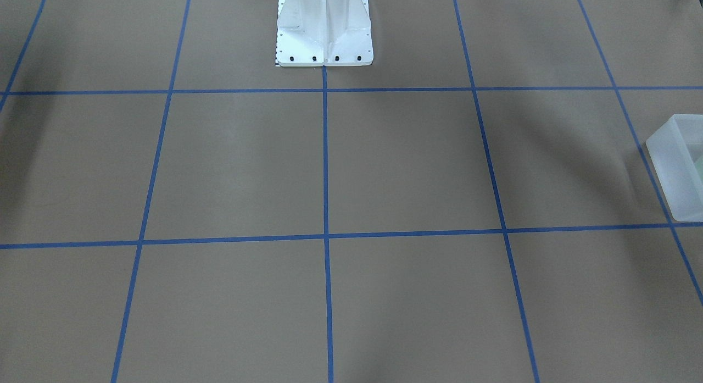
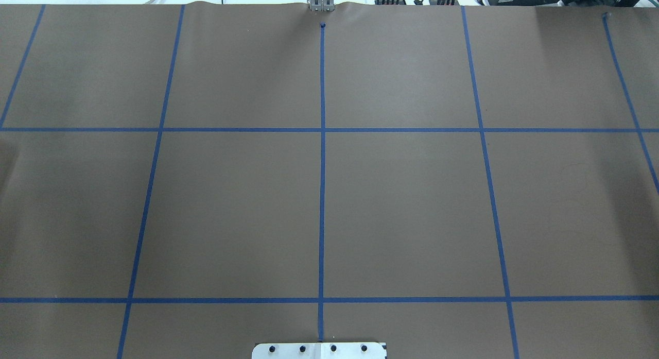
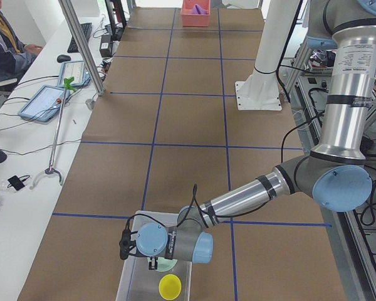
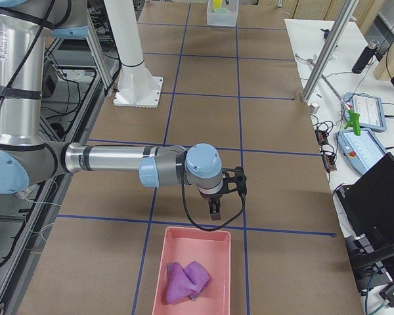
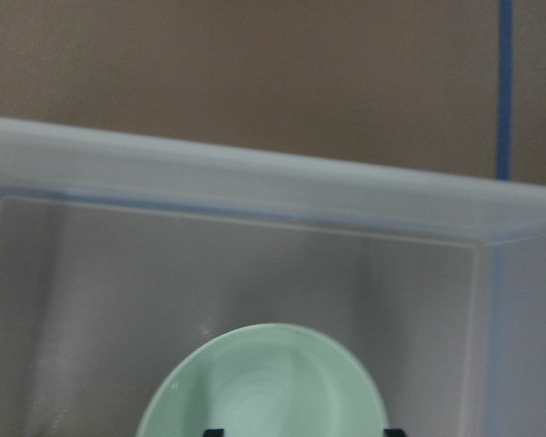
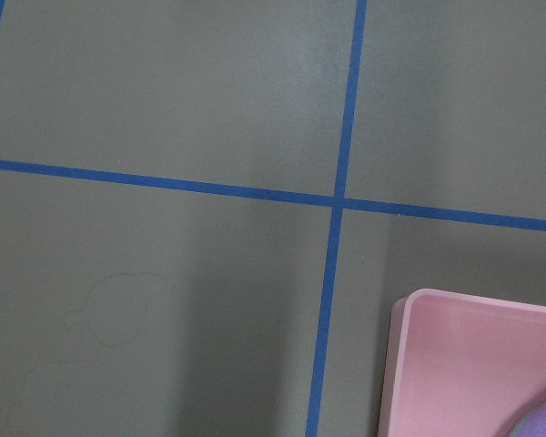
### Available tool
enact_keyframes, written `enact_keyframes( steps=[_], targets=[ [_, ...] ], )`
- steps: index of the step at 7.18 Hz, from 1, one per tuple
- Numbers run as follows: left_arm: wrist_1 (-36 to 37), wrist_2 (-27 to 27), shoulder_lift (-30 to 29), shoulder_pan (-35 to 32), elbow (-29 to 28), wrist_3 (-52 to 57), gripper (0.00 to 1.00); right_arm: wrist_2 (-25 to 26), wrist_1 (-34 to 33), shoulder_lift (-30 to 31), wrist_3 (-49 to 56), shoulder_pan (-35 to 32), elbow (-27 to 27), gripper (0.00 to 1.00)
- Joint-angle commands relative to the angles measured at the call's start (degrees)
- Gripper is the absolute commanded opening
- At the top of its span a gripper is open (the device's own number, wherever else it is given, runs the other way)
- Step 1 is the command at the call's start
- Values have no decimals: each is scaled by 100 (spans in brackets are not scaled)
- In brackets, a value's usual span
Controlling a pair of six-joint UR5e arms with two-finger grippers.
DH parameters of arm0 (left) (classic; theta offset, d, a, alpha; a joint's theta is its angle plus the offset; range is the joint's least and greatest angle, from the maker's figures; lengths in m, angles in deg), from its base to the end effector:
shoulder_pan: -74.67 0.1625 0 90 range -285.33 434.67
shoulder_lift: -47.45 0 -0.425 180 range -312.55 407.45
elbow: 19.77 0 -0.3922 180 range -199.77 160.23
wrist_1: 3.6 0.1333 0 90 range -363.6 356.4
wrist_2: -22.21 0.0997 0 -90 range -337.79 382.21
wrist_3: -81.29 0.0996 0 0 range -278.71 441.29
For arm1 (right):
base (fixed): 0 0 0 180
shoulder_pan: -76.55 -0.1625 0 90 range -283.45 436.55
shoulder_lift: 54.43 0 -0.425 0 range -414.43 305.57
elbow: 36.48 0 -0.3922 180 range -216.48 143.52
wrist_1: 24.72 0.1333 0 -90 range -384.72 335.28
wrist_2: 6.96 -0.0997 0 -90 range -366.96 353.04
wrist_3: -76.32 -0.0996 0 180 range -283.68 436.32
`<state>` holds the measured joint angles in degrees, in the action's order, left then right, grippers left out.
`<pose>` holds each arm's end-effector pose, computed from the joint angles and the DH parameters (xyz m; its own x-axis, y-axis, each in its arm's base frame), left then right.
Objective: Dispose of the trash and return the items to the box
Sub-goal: 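Drop the purple cloth into the pink bin while carrying the bowl to the clear bin, then release the green bowl into the clear bin with the left gripper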
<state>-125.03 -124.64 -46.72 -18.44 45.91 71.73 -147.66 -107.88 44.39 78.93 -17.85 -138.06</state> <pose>-0.0774 -0.5041 0.7554 0.5384 -0.0306 -0.8422 0.1446 0.9879 0.0565 0.0895 -0.4298 0.6092 0.6442 -0.1248 0.7546 -0.0464 0.9784 0.2013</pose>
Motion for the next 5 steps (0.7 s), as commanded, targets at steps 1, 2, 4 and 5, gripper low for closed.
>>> enact_keyframes(
  steps=[1, 2, 4, 5],
  targets=[
    [488, -239, 266, -23, 1214, -134, 98, -1, 2, 15, -7, 9, -63, 100],
    [479, -126, 563, 55, 1932, -770, 98, -10, -24, 23, -15, 18, -133, 100],
    [575, 872, 1179, 904, 3358, -1425, 98, 7, -7, 23, -330, 87, -160, 100],
    [785, 1234, 1216, 1204, 3694, -1409, 98, 60, 2, 32, -332, 114, -160, 100]
  ],
)
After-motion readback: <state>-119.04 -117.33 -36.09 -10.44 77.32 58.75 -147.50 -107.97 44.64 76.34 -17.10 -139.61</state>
